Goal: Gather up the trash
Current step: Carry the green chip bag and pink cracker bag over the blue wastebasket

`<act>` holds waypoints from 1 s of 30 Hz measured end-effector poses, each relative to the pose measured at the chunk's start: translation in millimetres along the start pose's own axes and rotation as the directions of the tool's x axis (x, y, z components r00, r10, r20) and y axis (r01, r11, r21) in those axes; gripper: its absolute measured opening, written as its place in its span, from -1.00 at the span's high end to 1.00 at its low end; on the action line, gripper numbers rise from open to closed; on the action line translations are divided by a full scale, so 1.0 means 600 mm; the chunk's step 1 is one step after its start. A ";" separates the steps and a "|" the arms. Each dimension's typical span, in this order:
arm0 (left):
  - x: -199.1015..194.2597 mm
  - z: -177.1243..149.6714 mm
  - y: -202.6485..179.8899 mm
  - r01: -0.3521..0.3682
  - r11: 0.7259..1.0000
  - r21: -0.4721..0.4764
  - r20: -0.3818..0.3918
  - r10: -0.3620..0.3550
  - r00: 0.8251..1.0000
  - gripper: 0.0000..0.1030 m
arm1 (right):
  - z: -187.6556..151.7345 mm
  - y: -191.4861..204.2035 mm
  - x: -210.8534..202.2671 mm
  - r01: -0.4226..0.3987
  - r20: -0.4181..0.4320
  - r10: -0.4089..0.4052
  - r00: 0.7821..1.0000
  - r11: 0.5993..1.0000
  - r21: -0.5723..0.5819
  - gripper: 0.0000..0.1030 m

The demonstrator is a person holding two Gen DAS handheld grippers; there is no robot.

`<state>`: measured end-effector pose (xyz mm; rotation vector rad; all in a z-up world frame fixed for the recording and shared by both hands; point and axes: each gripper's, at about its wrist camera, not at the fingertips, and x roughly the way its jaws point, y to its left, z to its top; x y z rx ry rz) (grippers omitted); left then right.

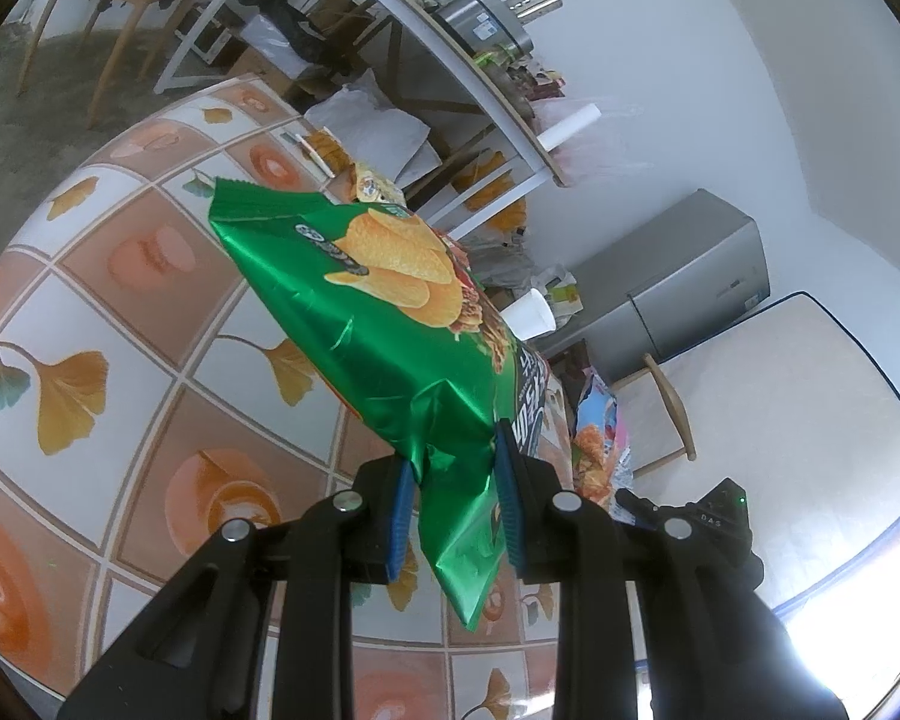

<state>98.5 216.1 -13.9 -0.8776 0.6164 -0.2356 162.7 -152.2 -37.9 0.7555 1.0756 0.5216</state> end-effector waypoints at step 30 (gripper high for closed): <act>0.004 -0.030 -0.138 0.154 0.980 0.122 -0.036 -0.151 0.988 0.54 | -0.064 -0.049 -0.189 -0.022 0.193 0.015 0.981 0.999 0.030 0.80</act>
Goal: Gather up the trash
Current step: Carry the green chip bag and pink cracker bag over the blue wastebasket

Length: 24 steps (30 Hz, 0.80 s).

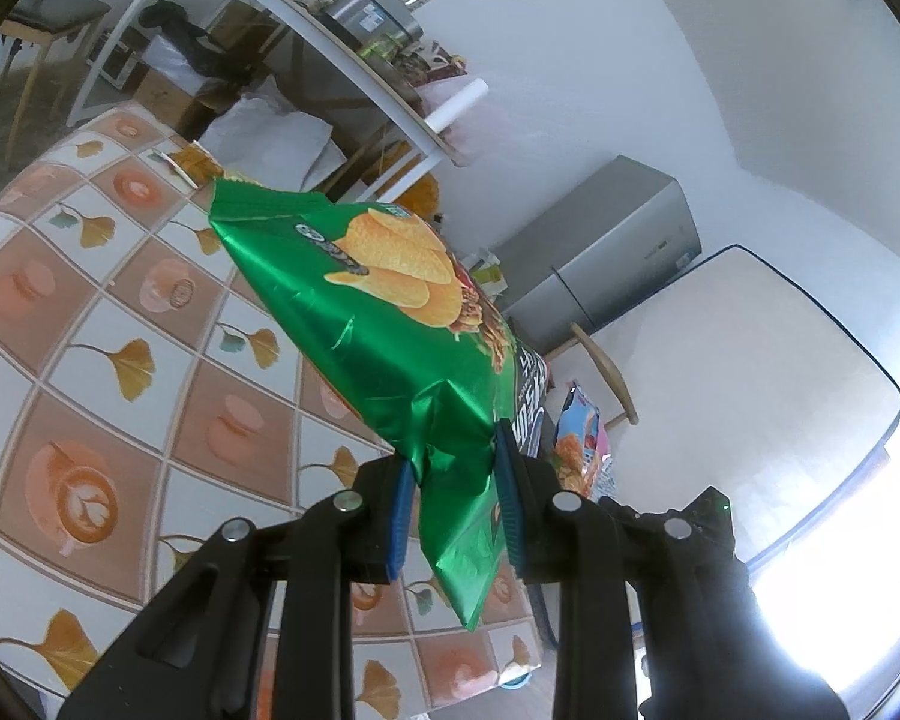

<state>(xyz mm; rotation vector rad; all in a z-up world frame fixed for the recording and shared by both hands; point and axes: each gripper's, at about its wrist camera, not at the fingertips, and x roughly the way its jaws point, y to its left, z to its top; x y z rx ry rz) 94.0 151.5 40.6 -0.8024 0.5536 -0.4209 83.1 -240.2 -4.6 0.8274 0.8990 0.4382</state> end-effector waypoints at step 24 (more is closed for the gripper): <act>-0.031 0.025 0.017 0.092 0.996 0.006 -0.010 -0.092 0.996 0.54 | -0.037 0.050 -0.014 0.071 0.085 -0.073 0.994 0.997 0.031 0.80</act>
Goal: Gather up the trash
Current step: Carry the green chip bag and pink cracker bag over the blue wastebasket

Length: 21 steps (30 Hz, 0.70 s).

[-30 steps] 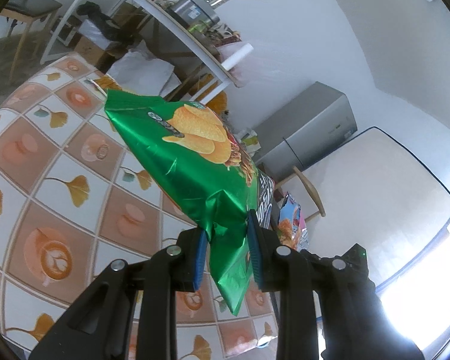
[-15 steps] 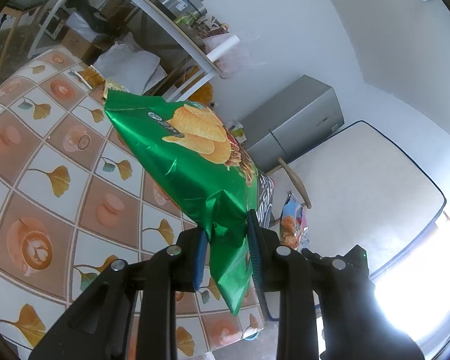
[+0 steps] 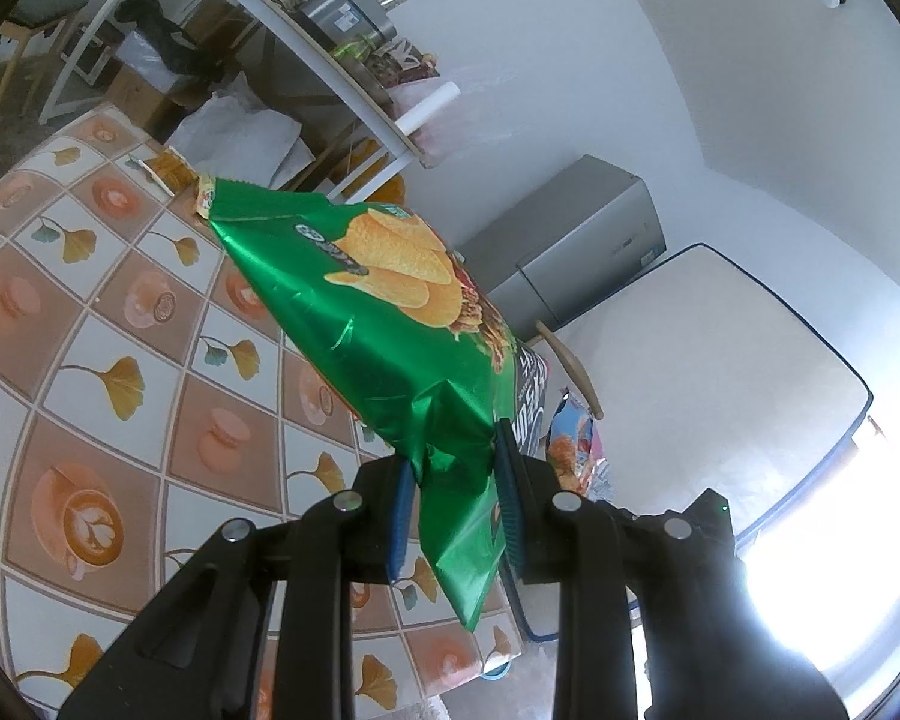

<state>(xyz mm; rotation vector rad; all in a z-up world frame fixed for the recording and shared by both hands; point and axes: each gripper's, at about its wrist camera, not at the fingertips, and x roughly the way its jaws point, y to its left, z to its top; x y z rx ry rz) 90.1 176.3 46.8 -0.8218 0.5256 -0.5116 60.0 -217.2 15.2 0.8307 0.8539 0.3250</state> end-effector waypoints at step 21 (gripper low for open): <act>0.151 -0.041 -0.152 -0.006 0.990 0.141 -0.149 0.027 0.988 0.54 | 0.050 -0.165 -0.109 -0.082 0.082 0.073 0.994 0.990 0.112 0.80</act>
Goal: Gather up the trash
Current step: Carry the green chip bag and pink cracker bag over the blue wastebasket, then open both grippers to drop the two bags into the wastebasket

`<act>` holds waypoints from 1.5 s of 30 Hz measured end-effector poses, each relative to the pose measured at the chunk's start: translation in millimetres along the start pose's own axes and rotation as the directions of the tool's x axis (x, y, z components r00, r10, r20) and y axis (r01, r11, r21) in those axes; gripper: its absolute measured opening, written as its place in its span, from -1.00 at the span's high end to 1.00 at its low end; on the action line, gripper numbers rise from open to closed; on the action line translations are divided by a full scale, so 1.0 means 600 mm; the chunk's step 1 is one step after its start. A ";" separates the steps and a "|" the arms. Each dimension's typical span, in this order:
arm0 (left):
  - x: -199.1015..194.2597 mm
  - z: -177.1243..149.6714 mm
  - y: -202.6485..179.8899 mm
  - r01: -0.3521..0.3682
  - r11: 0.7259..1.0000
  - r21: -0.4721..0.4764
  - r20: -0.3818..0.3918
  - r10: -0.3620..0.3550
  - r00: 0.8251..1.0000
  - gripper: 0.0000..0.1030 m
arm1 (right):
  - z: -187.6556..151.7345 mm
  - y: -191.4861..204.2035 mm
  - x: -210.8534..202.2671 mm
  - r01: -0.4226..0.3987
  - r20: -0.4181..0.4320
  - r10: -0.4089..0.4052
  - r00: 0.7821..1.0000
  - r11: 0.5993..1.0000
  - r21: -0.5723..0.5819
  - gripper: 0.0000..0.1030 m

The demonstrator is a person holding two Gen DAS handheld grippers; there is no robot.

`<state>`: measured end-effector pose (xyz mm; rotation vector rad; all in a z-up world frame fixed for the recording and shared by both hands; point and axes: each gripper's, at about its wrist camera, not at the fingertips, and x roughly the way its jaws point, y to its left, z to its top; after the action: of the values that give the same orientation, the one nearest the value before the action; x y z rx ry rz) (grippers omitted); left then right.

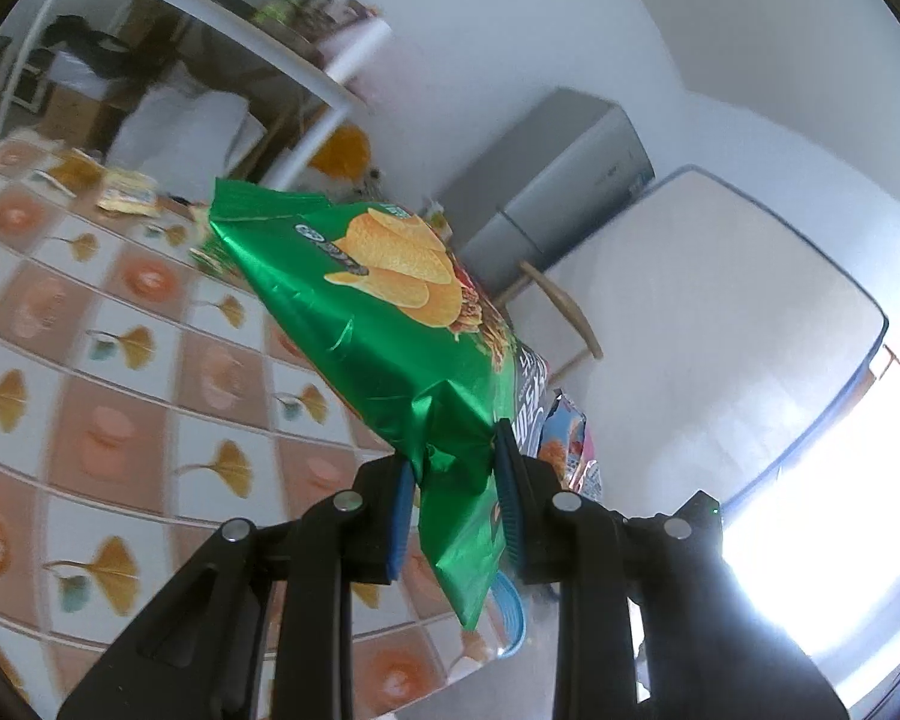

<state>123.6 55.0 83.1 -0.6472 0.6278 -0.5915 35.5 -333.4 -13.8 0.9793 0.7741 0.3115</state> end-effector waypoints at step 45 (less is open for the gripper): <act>0.622 -0.282 -0.299 0.139 0.934 0.329 -0.650 0.117 0.751 0.54 | 0.005 -0.666 -0.213 0.485 0.106 -0.631 0.769 0.683 0.546 0.06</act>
<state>201.2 -372.3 -25.2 -0.0642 1.1518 -0.9373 -90.4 -623.3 -289.5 1.1674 0.8639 -0.6042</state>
